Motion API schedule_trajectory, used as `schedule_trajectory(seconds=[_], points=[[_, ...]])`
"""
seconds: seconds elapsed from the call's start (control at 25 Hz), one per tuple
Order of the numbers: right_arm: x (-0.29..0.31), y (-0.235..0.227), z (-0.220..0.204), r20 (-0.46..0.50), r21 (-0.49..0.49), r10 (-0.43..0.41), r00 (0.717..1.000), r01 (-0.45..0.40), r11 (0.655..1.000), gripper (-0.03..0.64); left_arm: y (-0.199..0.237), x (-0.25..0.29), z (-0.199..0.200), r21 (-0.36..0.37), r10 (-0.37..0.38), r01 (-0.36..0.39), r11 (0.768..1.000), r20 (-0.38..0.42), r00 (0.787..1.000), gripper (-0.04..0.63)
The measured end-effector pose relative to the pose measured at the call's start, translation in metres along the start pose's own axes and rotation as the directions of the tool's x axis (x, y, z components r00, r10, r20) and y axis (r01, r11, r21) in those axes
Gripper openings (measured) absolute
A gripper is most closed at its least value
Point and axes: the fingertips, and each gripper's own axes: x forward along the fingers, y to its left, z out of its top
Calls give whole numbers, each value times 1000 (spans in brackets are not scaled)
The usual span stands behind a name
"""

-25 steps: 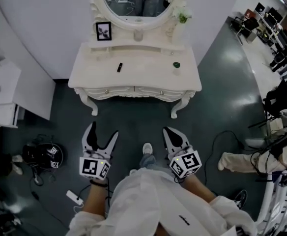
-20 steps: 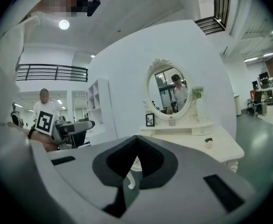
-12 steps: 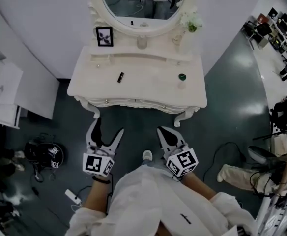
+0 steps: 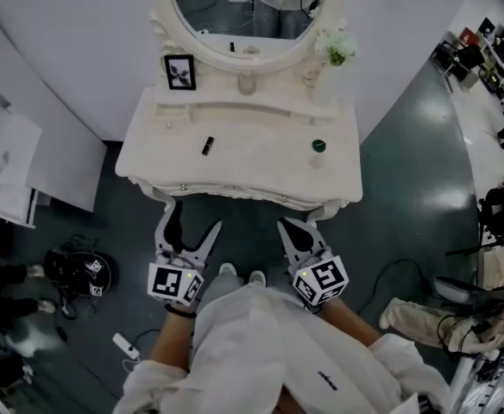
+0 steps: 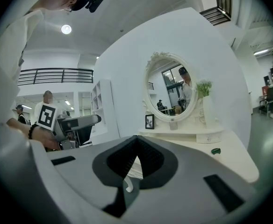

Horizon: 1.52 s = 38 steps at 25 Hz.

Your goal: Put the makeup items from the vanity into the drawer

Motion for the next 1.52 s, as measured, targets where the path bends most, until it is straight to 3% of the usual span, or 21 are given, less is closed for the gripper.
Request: schedule_trajectory(seconds=[0.44,0.8,1.12,1.52], points=[[35,-27,8,0,-3,-17,1000,17,1000,17,25,43,-8,-1,-9,9,1000,-28,1000,373],[118,-60,22,-1,-24,-35,999,35,999,17,83,114,-17,-6,-48,48,999,-40,998,373],[208,-88,30,-43,-21,-54,998,53,998,18,152,182,-49,-17,-41,38,999,-164,986,373],[286,-112,7,-151,5,-111,982,113,994,18,203,237,-106,-42,-64,54,998,-319,945,371]])
